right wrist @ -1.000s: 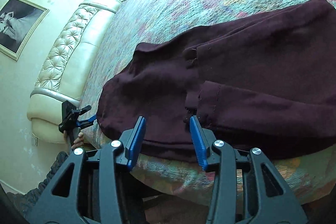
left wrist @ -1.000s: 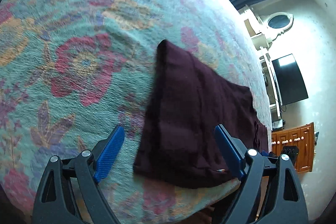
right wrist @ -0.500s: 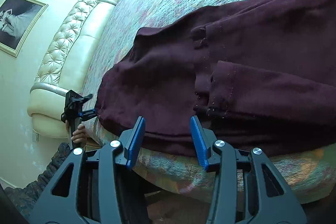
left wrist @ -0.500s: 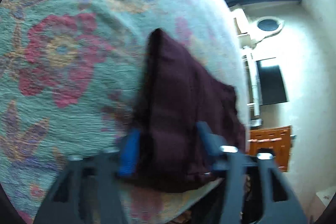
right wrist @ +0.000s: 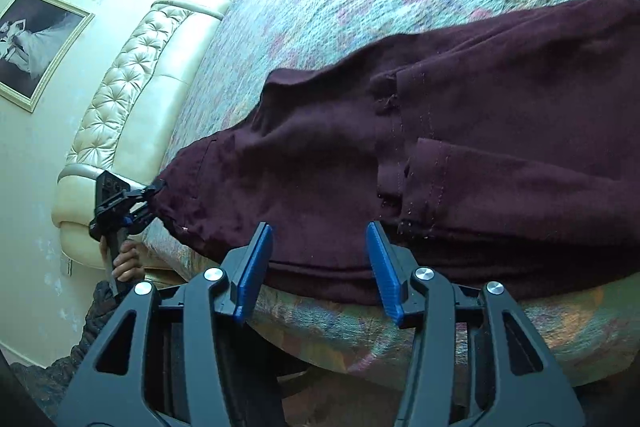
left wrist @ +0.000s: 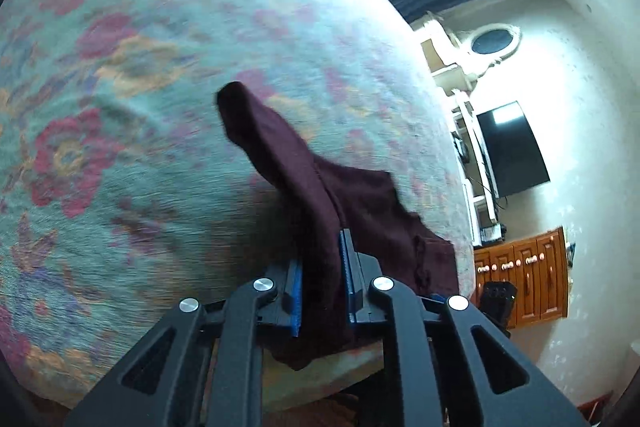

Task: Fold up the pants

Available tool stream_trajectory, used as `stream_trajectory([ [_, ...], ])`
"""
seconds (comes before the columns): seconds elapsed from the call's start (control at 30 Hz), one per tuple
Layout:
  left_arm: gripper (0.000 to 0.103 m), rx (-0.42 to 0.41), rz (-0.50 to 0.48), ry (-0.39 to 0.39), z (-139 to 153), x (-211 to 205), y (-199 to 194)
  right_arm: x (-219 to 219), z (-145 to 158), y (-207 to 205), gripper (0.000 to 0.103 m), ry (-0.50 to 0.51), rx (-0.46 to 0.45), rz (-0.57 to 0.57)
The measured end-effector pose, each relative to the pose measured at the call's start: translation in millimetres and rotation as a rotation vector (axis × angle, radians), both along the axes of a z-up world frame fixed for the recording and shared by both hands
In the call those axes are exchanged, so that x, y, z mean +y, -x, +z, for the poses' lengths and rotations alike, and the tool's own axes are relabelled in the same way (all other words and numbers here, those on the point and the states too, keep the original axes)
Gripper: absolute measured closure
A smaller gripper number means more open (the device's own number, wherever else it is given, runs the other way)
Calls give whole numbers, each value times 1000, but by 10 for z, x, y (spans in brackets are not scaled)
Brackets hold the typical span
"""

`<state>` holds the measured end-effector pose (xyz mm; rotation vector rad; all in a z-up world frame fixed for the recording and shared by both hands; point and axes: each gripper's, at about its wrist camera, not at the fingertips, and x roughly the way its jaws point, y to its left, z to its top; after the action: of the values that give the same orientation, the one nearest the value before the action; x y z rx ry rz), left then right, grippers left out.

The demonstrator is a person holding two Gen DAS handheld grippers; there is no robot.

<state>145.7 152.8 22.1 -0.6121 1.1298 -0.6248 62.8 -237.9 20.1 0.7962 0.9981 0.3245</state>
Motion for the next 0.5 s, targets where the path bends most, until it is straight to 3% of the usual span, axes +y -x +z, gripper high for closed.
stream_trajectory([
  [0.17,88,-98,-130,-58,495,-843,91,-117,99,60,54,-28,-25,-18],
  [0.3,88,-158,-256,-95,630,-1672,223,-219,149,69,54,-70,-39,-34],
  [0.4,88,-175,-355,-131,496,-2317,348,-318,157,84,54,-94,-50,-61],
  [0.5,89,-137,-419,-175,113,-2844,414,-437,100,104,54,-113,-44,-95],
])
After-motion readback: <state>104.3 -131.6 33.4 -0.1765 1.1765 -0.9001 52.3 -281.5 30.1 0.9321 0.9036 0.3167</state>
